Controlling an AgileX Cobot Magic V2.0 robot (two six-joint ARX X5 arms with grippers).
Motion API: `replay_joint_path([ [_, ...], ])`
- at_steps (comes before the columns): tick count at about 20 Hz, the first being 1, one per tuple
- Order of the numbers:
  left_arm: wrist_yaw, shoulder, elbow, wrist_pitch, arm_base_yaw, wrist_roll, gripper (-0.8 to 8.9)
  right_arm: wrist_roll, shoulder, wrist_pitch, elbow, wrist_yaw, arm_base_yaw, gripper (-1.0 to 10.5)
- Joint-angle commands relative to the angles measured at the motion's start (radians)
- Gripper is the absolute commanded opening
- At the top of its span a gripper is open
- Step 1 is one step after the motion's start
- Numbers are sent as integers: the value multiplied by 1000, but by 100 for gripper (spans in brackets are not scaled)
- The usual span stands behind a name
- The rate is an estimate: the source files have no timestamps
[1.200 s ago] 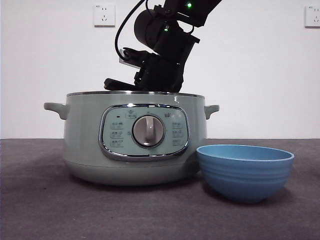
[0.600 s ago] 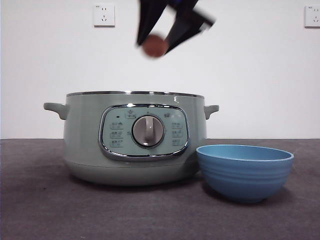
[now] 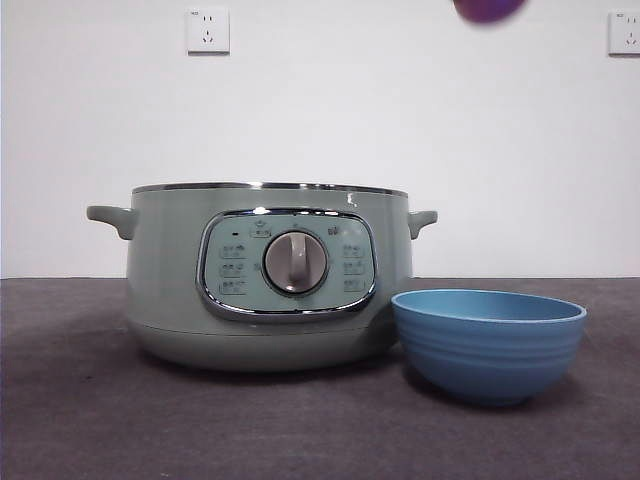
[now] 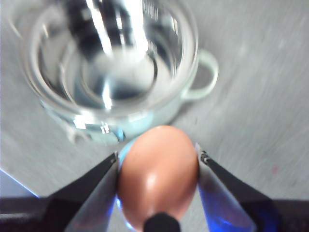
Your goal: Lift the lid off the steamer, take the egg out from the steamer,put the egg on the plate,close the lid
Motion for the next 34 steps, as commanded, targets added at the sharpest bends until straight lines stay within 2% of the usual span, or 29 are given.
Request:
replay_joint_path([
  [1, 21, -9, 14, 52, 1, -10, -8, 34, -26, 106, -166, 0, 0, -17],
  [6, 20, -9, 14, 45, 1, -13, -8, 52, -22, 359, -443, -5, 0, -17],
  [13, 20, -9, 14, 40, 1, -14, -8, 55, 72, 575, -571, -4, 0, -17],
  [21, 20, -9, 14, 13, 1, -14, -8, 51, 245, 649, -571, -5, -52, -17],
  [34, 20, -9, 14, 12, 1, -13, -8, 45, 327, 639, -571, -84, -72, 10],
])
